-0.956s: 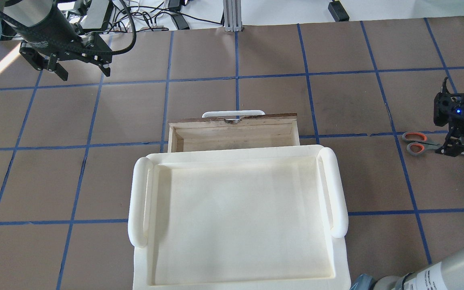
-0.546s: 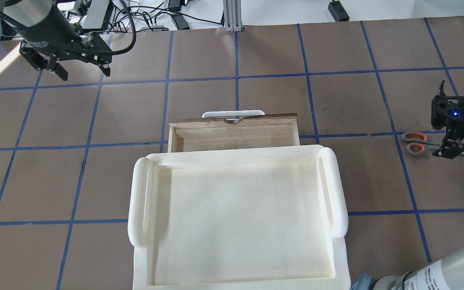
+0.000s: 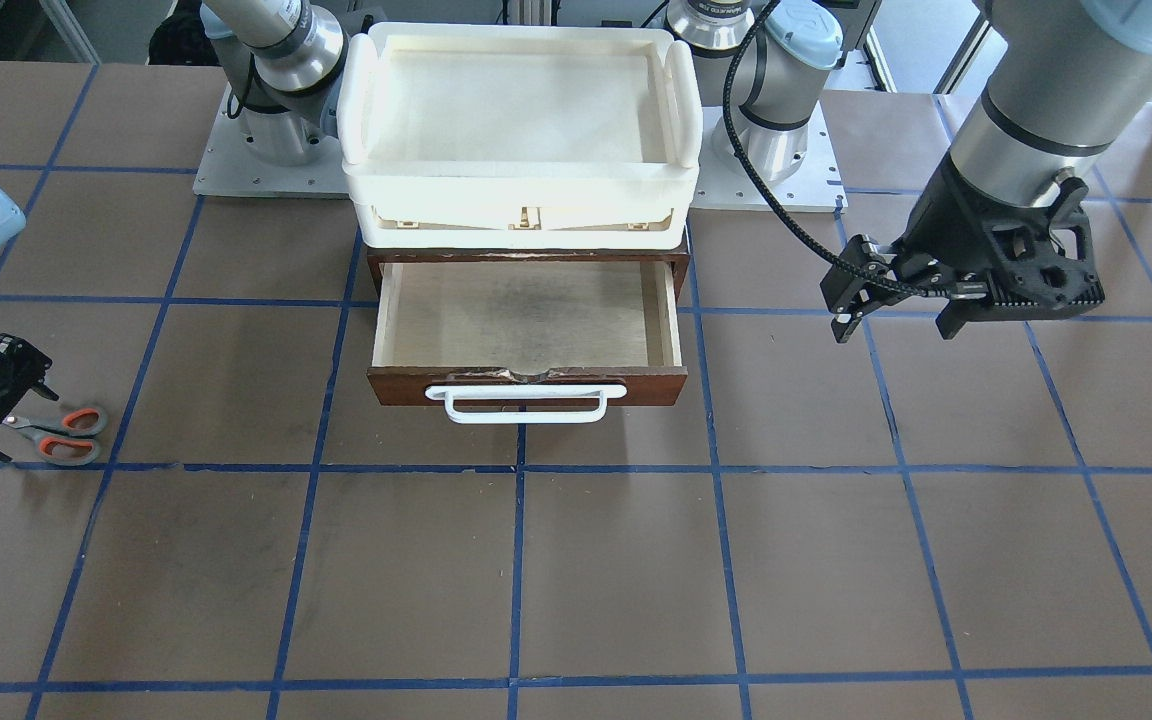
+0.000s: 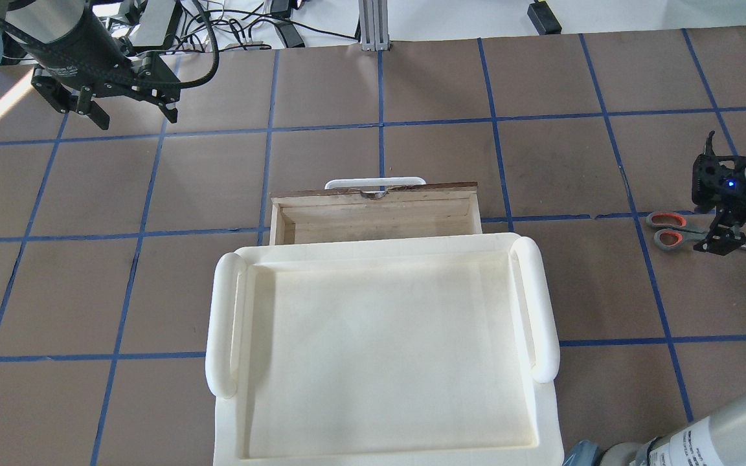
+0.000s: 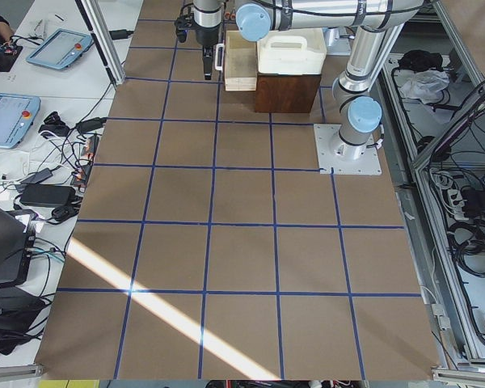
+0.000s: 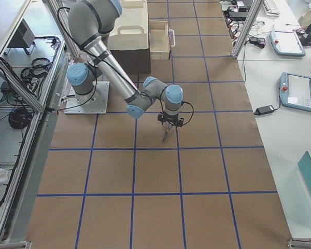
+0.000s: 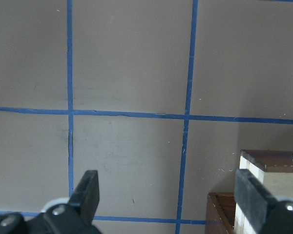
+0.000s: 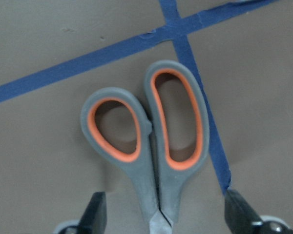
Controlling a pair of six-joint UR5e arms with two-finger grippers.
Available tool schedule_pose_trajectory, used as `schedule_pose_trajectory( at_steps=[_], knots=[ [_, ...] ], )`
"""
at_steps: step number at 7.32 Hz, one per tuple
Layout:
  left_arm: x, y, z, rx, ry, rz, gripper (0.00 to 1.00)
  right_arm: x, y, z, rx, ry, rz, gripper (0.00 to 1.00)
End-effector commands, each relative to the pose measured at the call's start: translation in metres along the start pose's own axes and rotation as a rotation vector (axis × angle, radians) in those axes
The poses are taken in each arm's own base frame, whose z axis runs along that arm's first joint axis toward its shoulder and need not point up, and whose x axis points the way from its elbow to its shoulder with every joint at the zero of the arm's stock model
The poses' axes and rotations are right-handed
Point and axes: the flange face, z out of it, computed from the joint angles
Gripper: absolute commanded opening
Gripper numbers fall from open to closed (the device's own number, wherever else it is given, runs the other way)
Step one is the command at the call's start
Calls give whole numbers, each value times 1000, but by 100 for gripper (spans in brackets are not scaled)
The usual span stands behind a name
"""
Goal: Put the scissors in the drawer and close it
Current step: 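Lower the right gripper and grasp the scissors at the blades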
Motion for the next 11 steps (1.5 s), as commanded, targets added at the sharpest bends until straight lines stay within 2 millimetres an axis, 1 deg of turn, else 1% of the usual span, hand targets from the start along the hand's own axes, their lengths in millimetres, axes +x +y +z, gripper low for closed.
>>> schedule_pose_trajectory(
  at_steps=[1, 3, 4, 6, 7, 8, 10, 11],
  knots=[
    [0, 0, 0, 1, 0, 0, 100, -1, -1, 3, 1, -19, -10, 85],
    [0, 0, 0, 0, 0, 2, 100, -3, 0, 6, 4, -40, -4, 82],
    [0, 0, 0, 0, -2, 2, 100, -4, 0, 7, 7, -47, -7, 82],
    [0, 0, 0, -2, 1, 3, 100, -4, 0, 7, 5, -48, -8, 74],
    [1, -1, 2, -5, 0, -3, 100, -3, 1, 6, -2, -45, -7, 66],
    [1, 0, 1, -2, 1, 3, 100, -2, 5, 4, -36, -45, -6, 45],
    [0, 0, 0, 1, 0, 3, 100, -2, 5, 5, -43, -54, -3, 21],
    [0, 0, 0, 1, 0, 5, 100, -3, 5, 5, -42, -58, -1, 17]
  ],
)
